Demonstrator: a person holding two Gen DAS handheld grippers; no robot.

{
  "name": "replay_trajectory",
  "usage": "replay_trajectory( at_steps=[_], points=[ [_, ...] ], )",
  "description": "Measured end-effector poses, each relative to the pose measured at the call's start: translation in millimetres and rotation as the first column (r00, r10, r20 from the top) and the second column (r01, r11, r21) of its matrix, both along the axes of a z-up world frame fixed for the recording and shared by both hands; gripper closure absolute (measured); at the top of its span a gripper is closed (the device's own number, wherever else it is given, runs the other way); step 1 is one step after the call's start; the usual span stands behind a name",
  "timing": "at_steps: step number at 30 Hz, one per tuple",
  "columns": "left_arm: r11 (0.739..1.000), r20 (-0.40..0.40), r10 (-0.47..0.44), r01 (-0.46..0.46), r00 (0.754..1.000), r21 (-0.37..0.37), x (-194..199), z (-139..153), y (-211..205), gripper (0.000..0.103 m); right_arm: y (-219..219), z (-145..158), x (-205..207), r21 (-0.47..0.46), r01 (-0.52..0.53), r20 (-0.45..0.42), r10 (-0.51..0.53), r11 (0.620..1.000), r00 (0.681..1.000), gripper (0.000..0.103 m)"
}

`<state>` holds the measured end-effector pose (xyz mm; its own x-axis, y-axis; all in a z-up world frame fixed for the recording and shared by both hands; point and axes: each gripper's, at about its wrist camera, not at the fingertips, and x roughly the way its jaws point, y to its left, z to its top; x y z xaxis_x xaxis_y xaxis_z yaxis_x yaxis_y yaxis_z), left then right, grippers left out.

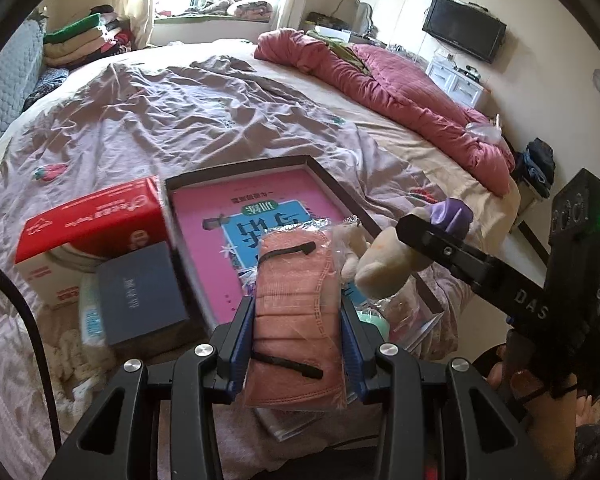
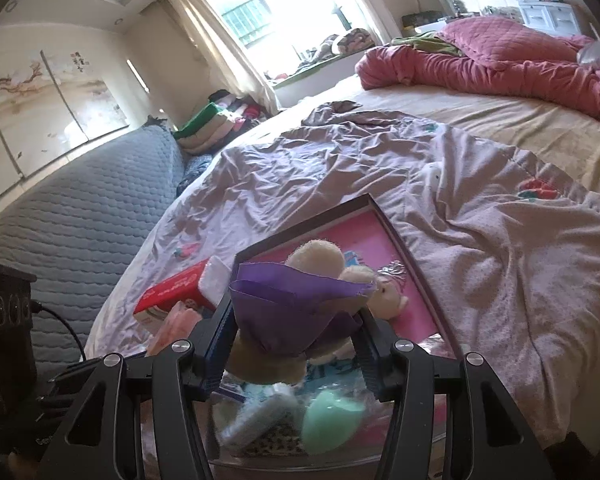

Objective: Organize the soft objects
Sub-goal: 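Carry the mask pack and the plush over the tray with both grippers, then lower the mask pack and plush into the tray and open both grippers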

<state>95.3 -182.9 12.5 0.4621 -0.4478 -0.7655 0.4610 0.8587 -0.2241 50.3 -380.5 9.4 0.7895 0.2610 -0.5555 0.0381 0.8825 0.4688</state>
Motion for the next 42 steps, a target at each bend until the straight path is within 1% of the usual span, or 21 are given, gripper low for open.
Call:
replay_trajectory(
  at_steps=[10,12,17,25,30,33,38,40,42],
  points=[
    [0.999,-0.019,-0.022,0.023,1.0,0.025,9,-12,-25,0.063,-18,-15,3,0.017,0.029,-0.03,-0.029,0.999,0.999,0.047],
    [0.999,-0.014,-0.024,0.025,1.0,0.038,9,-14,-30,0.063,-19,-18,6,0.029,0.029,-0.035,-0.028,0.999,0.999,0.047],
    [0.997,-0.012,-0.029,0.03,0.999,0.067,12,-20,-37,0.063,-16,-26,15,0.027,0.015,-0.061,-0.013,1.0,0.998,0.047],
    [0.997,-0.038,-0.022,0.024,0.999,0.074,20,-30,-39,0.063,-12,-46,28,0.006,0.0,-0.112,0.0,1.0,0.994,0.046],
    [0.997,-0.056,-0.02,0.024,0.998,0.071,23,-36,-38,0.063,-14,-51,33,-0.01,0.008,-0.117,-0.009,1.0,0.993,0.045],
    [0.998,-0.071,-0.023,0.027,0.997,0.055,25,-37,-39,0.062,-14,-54,37,-0.019,0.009,-0.12,-0.011,1.0,0.993,0.045],
    [0.998,-0.067,-0.027,0.031,0.997,0.06,27,-39,-41,0.062,-13,-57,42,-0.034,0.008,-0.128,-0.012,0.999,0.992,0.045],
    [0.998,-0.066,-0.027,0.031,0.997,0.062,27,-39,-41,0.062,-12,-57,42,-0.042,0.01,-0.13,-0.015,0.999,0.991,0.045],
    [0.998,-0.066,-0.027,0.031,0.997,0.06,27,-40,-41,0.062,-12,-58,42,-0.059,0.016,-0.132,-0.024,0.998,0.991,0.041]
  ],
)
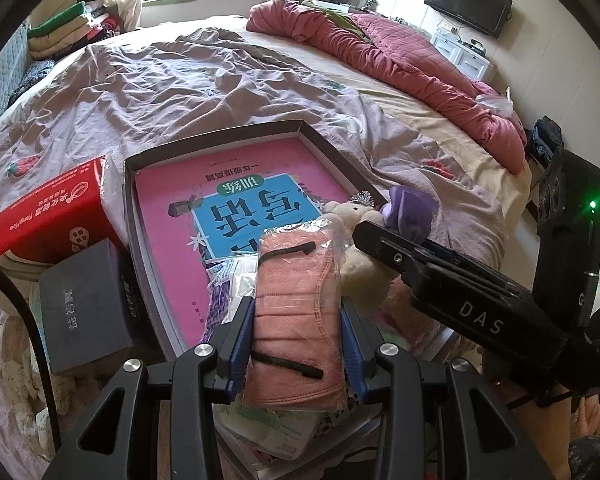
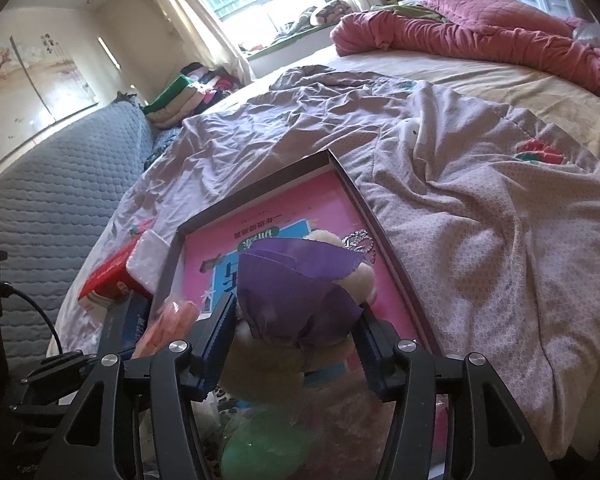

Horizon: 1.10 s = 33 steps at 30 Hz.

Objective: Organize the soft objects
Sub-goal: 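Lower the mask pack and plush into the tray and open both grippers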

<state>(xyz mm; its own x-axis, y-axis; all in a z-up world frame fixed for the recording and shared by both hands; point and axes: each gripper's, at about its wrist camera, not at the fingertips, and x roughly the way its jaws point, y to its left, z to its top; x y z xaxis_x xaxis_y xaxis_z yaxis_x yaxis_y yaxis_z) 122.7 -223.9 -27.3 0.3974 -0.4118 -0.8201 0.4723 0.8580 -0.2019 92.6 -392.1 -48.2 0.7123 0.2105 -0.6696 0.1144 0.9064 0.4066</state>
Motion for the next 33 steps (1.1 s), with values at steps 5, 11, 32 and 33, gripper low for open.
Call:
replay_trajectory(
  at_steps=[5,11,32,33],
  points=[
    [1.0,0.001,0.001,-0.001,1.0,0.0,1,0,-1,0.062,-1,0,-1,-0.014,0.014,0.0,-0.014,1.0,1.0,0.04],
    [1.0,0.0,-0.004,0.004,1.0,-0.001,2,0,-1,0.062,-4,1,-2,-0.029,0.033,-0.003,-0.033,0.999,0.999,0.032],
    [0.998,0.034,-0.014,0.012,0.999,0.061,-1,-2,-9,0.062,-11,8,-9,-0.02,0.058,0.013,-0.058,0.998,0.998,0.03],
    [0.997,0.038,-0.013,0.01,0.999,0.07,-1,-3,-9,0.061,-11,8,-9,-0.021,0.059,0.014,-0.058,0.998,0.998,0.03]
  ],
)
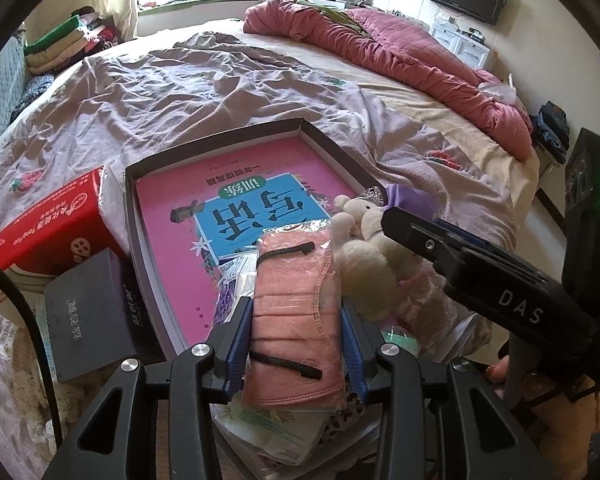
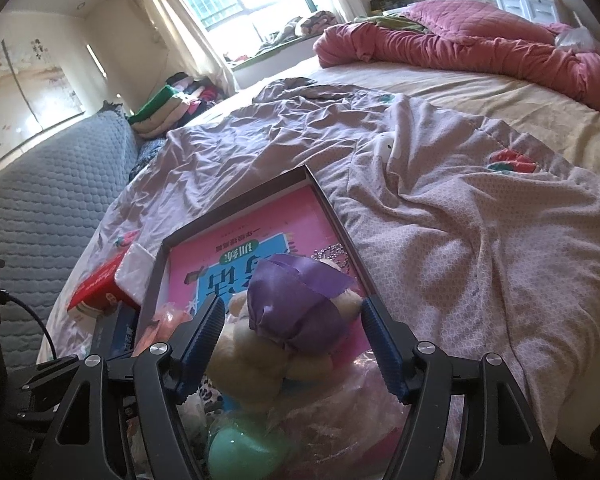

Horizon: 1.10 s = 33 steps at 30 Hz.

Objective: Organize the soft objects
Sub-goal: 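Lower the mask pack and plush into the tray and open both grippers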

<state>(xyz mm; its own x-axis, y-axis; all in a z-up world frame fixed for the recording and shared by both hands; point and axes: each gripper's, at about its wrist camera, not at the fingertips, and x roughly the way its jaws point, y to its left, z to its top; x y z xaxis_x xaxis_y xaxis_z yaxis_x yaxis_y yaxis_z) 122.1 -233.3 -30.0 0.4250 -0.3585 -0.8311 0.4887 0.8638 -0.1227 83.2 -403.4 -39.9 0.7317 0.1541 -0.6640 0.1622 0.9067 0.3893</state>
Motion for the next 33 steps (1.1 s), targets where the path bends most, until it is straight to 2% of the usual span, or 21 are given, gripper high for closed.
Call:
replay_trajectory(
  at_steps=[7,19,27,33],
  points=[
    [1.0,0.005,0.006,-0.006,1.0,0.03,0,-2,0,0.055,-3,2,-4,0.002,0.006,0.002,-0.006,1.0,1.0,0.029],
    [0.999,0.008,0.016,-0.016,1.0,0.028,0,0,4,0.052,-1,6,-5,-0.01,0.001,0.007,-0.001,1.0,1.0,0.029],
    [0.999,0.022,0.035,-0.035,0.999,-0.001,-3,6,8,0.044,1,9,-6,-0.021,0.003,0.013,-0.003,1.0,1.0,0.029],
    [0.998,0.027,0.047,-0.046,0.999,-0.033,-5,12,13,0.043,3,12,-7,-0.026,0.001,0.019,0.0,1.0,1.0,0.029]
  ],
)
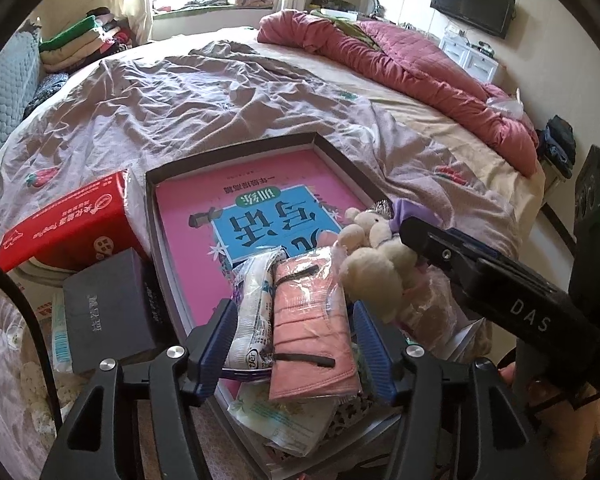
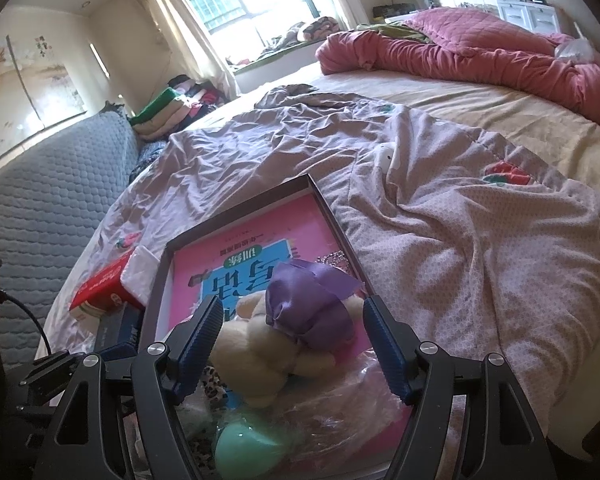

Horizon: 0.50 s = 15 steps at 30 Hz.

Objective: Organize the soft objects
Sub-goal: 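Lower the mask pack and plush into the tray and open both grippers, then reach the left gripper to the floral cloth while the right reaches the white-blue wrapped pack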

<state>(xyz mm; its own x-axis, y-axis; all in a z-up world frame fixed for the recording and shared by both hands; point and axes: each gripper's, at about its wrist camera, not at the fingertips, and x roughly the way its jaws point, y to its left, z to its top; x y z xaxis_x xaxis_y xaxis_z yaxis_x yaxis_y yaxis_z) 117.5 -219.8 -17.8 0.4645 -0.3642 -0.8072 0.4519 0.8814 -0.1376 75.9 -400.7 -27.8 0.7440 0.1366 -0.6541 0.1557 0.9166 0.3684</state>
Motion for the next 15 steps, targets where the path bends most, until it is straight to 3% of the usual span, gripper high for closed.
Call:
replay_trajectory(
  at_steps=[15],
  points=[
    [1.0,0.07,0.0,0.0,0.998,-0.003,-15,20,12,0.039,6,17,-7,-0.025,-0.003,0.031,0.004,1.0,1.0,0.028]
  ],
)
